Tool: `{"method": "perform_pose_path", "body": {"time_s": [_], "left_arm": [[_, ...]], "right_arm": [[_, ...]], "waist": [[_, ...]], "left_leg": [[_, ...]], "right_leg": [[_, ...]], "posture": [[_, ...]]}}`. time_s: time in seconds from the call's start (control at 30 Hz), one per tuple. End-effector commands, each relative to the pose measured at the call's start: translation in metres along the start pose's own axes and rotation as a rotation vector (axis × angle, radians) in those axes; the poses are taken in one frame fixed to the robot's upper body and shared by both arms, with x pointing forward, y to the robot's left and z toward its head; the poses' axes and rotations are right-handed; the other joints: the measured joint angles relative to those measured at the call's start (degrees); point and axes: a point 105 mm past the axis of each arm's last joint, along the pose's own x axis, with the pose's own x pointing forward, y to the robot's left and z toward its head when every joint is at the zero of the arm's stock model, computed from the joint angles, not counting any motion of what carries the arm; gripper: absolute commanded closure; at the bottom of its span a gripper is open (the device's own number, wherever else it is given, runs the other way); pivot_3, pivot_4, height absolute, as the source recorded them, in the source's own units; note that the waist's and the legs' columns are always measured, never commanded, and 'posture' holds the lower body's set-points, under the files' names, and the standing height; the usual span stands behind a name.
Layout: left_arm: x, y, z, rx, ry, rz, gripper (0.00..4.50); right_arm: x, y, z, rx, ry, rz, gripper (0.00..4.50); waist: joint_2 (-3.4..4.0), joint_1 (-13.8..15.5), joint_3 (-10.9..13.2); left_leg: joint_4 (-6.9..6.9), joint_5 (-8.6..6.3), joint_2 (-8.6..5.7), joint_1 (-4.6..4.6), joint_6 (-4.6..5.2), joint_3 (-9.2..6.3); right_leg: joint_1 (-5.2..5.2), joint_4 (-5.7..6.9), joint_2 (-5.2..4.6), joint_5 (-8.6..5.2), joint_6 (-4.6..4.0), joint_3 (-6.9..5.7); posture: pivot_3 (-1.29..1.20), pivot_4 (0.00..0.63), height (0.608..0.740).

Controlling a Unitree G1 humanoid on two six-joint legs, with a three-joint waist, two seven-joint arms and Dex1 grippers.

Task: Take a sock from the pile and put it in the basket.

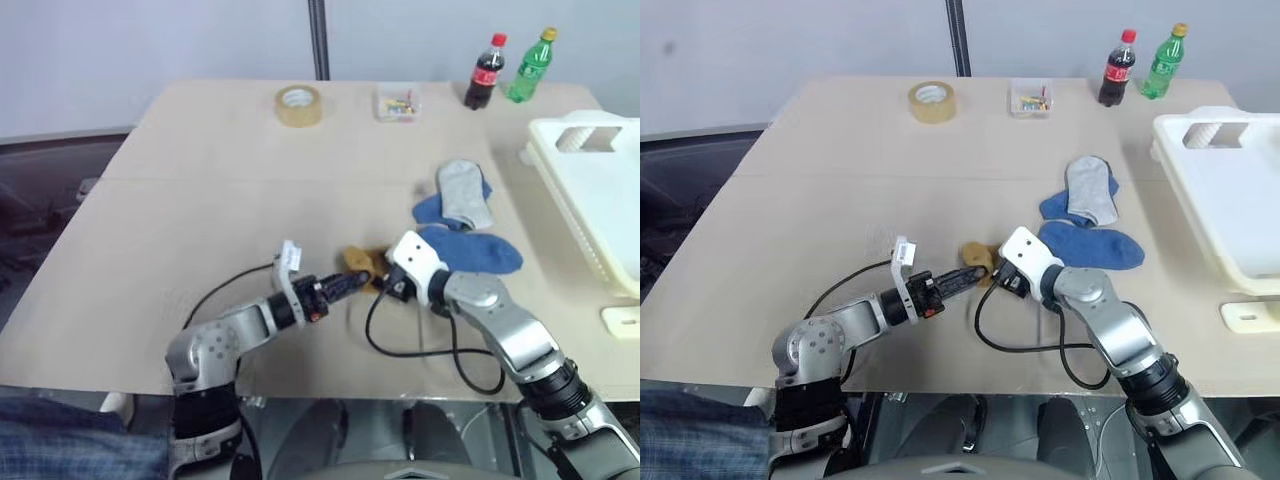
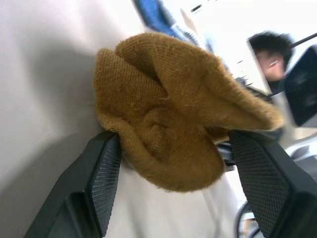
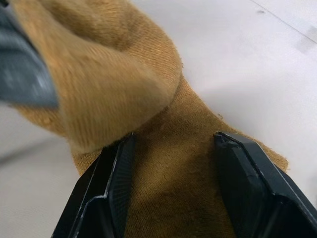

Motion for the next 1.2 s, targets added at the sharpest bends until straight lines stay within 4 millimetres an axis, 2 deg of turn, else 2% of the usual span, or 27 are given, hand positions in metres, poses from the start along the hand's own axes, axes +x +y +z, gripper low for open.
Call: {"method": "perform_pose_path", "body": {"time_s": [0.03,0.27,0.47,0.63,0.77,0.93,1.1,1.2], "left_arm": [[-0.005,-0.014,0.013,-0.018,-0.074,-0.093,0.9],[-0.009,-0.023,0.018,-0.073,-0.15,-0.154,0.9],[0.0,-0.028,0.017,-0.08,-0.162,-0.185,0.9],[0.011,-0.032,0.017,-0.072,-0.157,-0.209,0.9],[0.016,-0.034,0.022,-0.064,-0.18,-0.229,0.9],[0.024,-0.037,0.022,-0.059,-0.167,-0.259,0.9],[0.033,-0.035,0.019,-0.044,-0.13,-0.261,0.9],[0.037,-0.036,0.018,-0.043,-0.112,-0.283,0.9]], "right_arm": [[-0.003,-0.004,0.007,-0.012,-0.023,-0.023,1.85],[-0.002,-0.004,0.006,-0.014,-0.018,-0.014,1.85],[-0.005,-0.006,0.015,-0.06,-0.048,-0.004,1.85],[-0.029,-0.008,0.033,-0.029,-0.086,0.057,1.85],[-0.05,-0.026,0.039,-0.059,-0.066,0.012,1.85],[-0.07,-0.051,0.033,-0.043,-0.039,-0.08,1.85],[-0.082,-0.06,0.029,-0.015,-0.032,-0.124,1.85],[-0.083,-0.059,0.044,0.032,-0.108,-0.112,1.85]], "waist": [[0.0,-0.14,0.0],[0.0,-0.11,0.0],[0.0,-0.06,0.0],[-0.02,0.08,0.01],[-0.02,0.08,0.01],[-0.03,0.09,0.02],[-0.05,0.13,0.03],[-0.05,0.0,0.03]], "left_leg": [[0.0,0.0,0.0,0.0,0.0,0.0],[0.01,0.0,0.01,0.0,0.0,0.0],[0.01,0.0,0.01,0.0,0.0,0.02],[0.01,0.0,0.0,-0.02,0.0,0.03],[0.01,-0.01,0.0,-0.04,0.01,0.03],[0.01,-0.01,0.0,-0.04,0.01,0.03],[0.01,-0.01,-0.01,-0.07,0.01,0.05],[0.01,-0.01,-0.01,-0.07,0.01,0.06]], "right_leg": [[0.0,0.01,0.0,0.0,0.0,0.01],[0.0,0.0,0.0,0.01,-0.01,0.02],[0.0,0.0,0.0,0.01,-0.02,0.03],[0.0,-0.02,0.0,0.01,-0.02,0.02],[0.0,-0.05,0.0,0.01,-0.02,0.02],[0.0,-0.04,0.0,0.01,-0.02,0.01],[-0.01,-0.06,-0.03,0.01,-0.02,0.02],[0.0,-0.04,-0.02,0.01,-0.02,0.03]], "posture": [[0.0,0.15,0.74],[0.0,0.15,0.74],[0.0,0.15,0.74],[0.0,0.15,0.74],[0.0,0.15,0.74],[0.0,0.15,0.74],[0.0,0.15,0.74],[0.0,0.15,0.74]]}}
